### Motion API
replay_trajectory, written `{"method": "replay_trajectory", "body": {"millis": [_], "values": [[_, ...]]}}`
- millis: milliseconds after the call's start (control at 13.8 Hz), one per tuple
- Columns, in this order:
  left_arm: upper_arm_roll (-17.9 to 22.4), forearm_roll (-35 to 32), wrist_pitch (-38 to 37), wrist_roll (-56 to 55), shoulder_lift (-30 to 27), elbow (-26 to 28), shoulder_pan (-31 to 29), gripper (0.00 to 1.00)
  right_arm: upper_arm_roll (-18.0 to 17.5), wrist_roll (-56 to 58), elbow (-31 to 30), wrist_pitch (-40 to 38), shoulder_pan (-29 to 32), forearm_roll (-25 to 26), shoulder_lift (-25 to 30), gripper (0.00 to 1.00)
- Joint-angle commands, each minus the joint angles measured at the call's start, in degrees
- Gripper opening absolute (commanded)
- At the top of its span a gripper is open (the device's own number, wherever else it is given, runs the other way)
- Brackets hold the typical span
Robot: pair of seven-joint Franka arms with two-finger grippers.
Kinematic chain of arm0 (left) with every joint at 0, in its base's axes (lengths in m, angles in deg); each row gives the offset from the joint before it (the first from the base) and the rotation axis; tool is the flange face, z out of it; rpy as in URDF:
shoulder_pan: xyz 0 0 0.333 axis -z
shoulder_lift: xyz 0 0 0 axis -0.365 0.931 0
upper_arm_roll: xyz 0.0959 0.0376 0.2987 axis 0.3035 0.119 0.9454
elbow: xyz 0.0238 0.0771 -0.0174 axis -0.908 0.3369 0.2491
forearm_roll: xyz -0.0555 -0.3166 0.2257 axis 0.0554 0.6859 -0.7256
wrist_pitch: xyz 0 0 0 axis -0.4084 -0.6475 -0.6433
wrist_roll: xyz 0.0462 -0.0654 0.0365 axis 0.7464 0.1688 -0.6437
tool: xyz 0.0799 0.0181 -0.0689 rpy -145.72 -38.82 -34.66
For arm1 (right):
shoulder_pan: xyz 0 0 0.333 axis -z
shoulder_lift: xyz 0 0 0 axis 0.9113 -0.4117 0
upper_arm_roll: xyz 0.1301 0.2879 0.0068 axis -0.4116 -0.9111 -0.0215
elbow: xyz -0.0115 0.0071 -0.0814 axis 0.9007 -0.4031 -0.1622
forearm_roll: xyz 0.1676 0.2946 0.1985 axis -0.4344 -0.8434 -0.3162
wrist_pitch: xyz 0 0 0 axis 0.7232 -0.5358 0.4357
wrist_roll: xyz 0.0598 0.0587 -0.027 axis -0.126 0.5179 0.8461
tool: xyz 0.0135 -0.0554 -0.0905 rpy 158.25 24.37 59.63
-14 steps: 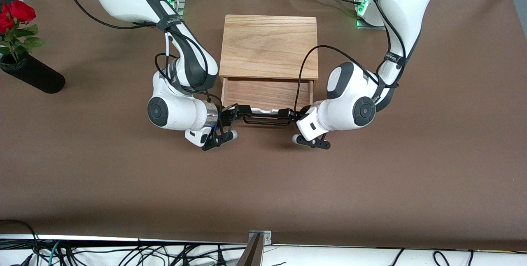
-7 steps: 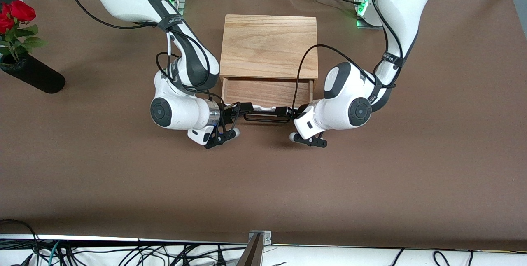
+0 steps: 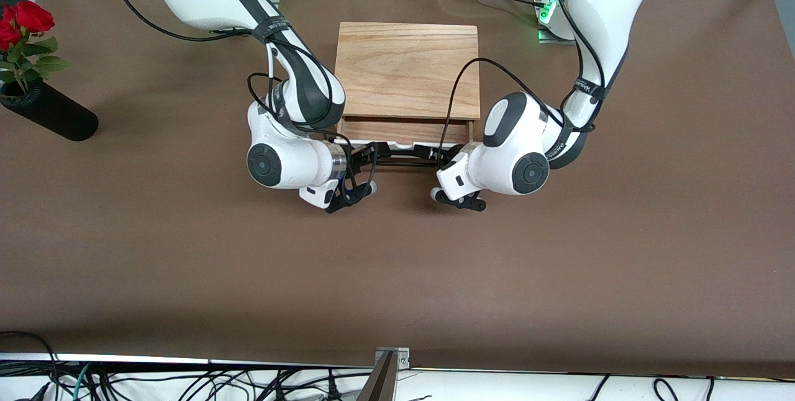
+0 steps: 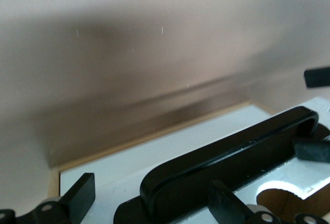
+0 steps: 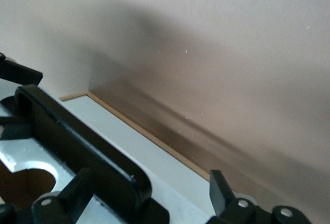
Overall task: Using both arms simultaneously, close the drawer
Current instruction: 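Push the white drawer front into the box with both grippers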
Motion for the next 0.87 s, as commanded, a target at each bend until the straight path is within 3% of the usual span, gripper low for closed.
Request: {"method": "replay_trajectory", "body": {"millis": [0, 436, 800], "values": [[0.3, 1.5, -5.4, 0.6, -0.5, -0.2, 0.5, 1.00, -0.5, -0.4, 0.2, -2.7, 0.3, -0.9, -0.6, 1.00], [0.2, 1.5, -8.8, 0.5, -0.5, -0.4, 0.5, 1.00, -0.5, -0.5, 0.2, -9.8, -0.4, -0.9, -0.5, 1.00], [0.2, 2.0, -11.0, 0.4, -1.0, -0.4, 0.6, 1.00, -0.5, -0.4, 0.2, -11.2, -0.8, -0.9, -0.8, 1.00]]}}
